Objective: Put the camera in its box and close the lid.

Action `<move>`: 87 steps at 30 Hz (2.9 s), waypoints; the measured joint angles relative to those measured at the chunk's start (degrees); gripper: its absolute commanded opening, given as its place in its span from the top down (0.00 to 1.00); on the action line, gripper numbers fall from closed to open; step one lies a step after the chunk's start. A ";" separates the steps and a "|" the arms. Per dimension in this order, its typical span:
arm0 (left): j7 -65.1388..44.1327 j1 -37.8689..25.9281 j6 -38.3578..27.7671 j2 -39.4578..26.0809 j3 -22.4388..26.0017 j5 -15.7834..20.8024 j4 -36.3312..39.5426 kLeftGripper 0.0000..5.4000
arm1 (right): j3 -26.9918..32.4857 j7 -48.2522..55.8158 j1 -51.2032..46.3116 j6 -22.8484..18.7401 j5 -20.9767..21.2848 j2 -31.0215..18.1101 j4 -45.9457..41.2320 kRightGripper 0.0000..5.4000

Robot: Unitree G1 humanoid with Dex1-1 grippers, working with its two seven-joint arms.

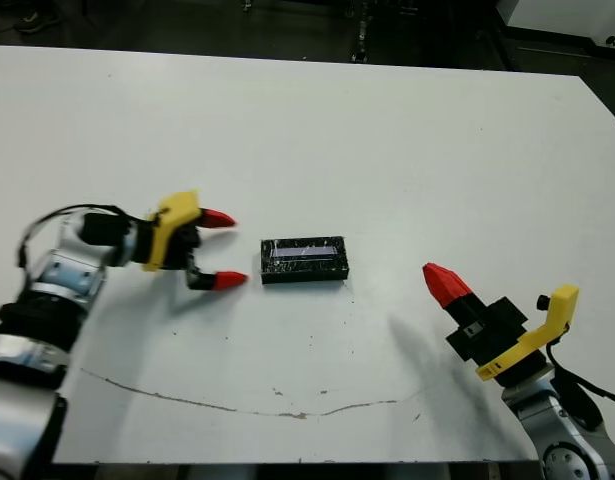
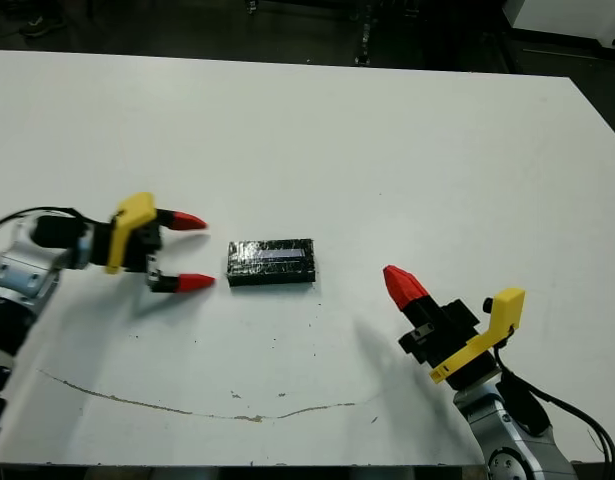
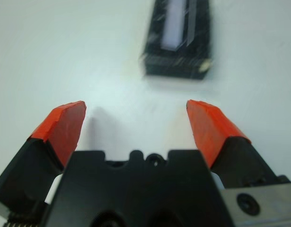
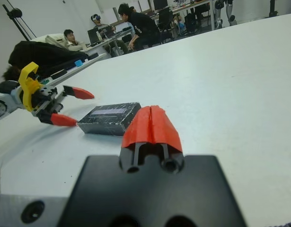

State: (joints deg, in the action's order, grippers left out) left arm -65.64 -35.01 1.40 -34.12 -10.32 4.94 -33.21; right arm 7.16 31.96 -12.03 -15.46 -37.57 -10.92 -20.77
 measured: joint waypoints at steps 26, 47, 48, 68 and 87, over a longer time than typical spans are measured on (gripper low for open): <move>42.03 18.74 9.58 27.30 9.12 11.05 45.94 0.45 | -0.26 -1.46 -0.04 0.68 0.86 0.25 -0.08 1.00; 45.17 16.43 13.87 32.14 -2.11 3.47 30.37 1.00 | 0.33 -1.57 0.19 2.02 0.25 0.83 0.31 1.00; 45.22 16.15 14.26 32.14 -2.16 3.33 30.17 1.00 | 0.32 -1.57 0.17 2.02 0.05 0.86 0.31 1.00; 40.31 19.04 21.36 28.96 -4.46 4.12 37.15 1.00 | 0.01 -1.57 -0.20 2.00 -0.20 0.84 0.06 1.00; 45.31 26.70 5.11 30.21 14.29 13.81 47.61 1.00 | 0.53 -13.29 5.42 2.50 1.90 4.78 -2.72 1.00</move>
State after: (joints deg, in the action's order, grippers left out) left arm -20.33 -8.31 6.51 -3.91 3.97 18.75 14.39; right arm 7.69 18.67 -6.61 -12.96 -35.67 -6.14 -23.49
